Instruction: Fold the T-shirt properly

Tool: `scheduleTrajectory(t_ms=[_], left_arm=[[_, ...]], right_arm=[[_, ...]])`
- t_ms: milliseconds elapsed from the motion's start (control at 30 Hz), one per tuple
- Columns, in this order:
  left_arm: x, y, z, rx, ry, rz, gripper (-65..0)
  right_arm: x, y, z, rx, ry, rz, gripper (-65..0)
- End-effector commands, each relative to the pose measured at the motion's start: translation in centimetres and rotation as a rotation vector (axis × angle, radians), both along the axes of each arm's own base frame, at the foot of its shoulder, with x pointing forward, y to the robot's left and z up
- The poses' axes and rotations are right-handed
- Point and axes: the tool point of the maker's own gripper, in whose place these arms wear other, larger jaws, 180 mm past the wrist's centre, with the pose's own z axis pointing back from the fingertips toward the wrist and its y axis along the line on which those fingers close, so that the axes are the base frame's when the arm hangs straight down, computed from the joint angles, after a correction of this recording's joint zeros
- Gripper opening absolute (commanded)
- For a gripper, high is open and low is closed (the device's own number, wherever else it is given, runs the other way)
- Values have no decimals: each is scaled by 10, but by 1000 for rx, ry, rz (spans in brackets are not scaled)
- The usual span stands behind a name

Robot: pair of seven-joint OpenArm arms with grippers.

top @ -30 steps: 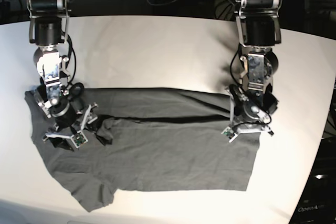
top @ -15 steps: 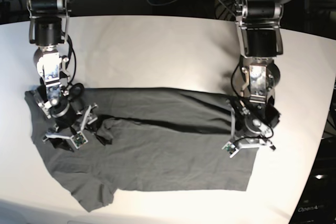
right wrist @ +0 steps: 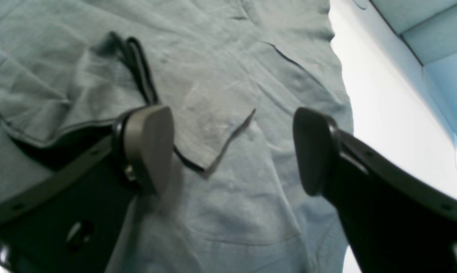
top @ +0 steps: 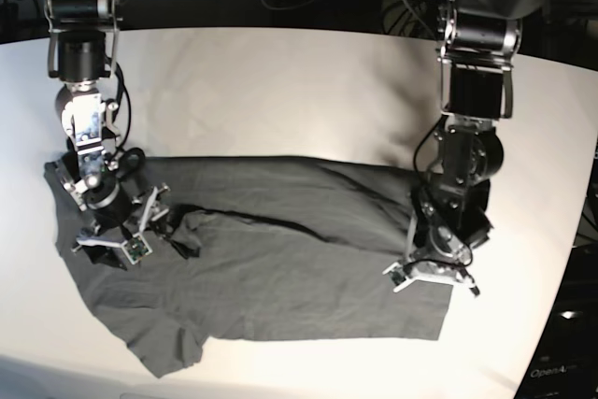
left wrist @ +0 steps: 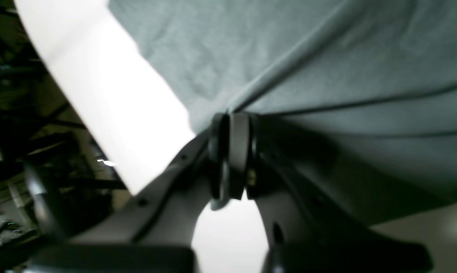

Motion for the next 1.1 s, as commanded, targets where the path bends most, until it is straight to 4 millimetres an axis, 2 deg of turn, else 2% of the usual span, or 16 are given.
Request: scheduleTrajectory(t_ms=[0, 133, 267, 400, 667, 867, 900, 967, 1067], left_arm=[[10, 13, 12, 35, -26, 19, -624], [11, 25, 3, 46, 10, 36, -624], [10, 25, 0, 42, 21, 36, -624], [21, 15, 9, 6, -21, 3, -624], [29, 13, 16, 1, -34, 5, -624], [7, 15, 6, 23, -24, 9, -623], [5, 14, 8, 20, -34, 5, -623], [0, 10, 13, 17, -53, -2, -623], [-14, 10, 21, 43, -75, 13, -623]], right_arm=[[14, -3, 24, -1, -72, 4, -170], [14, -3, 25, -1, -74, 3, -170], [14, -3, 24, -1, -72, 3, -170], [9, -3, 19, -2, -59, 5, -170], [-2, 0, 20, -12, -65, 14, -170], [-15, -2, 16, -29, -56, 22, -176], [-15, -1, 18, -30, -62, 24, -190], [-14, -1, 19, -31, -64, 24, -263], [-14, -2, 19, -32, -64, 23, -434]])
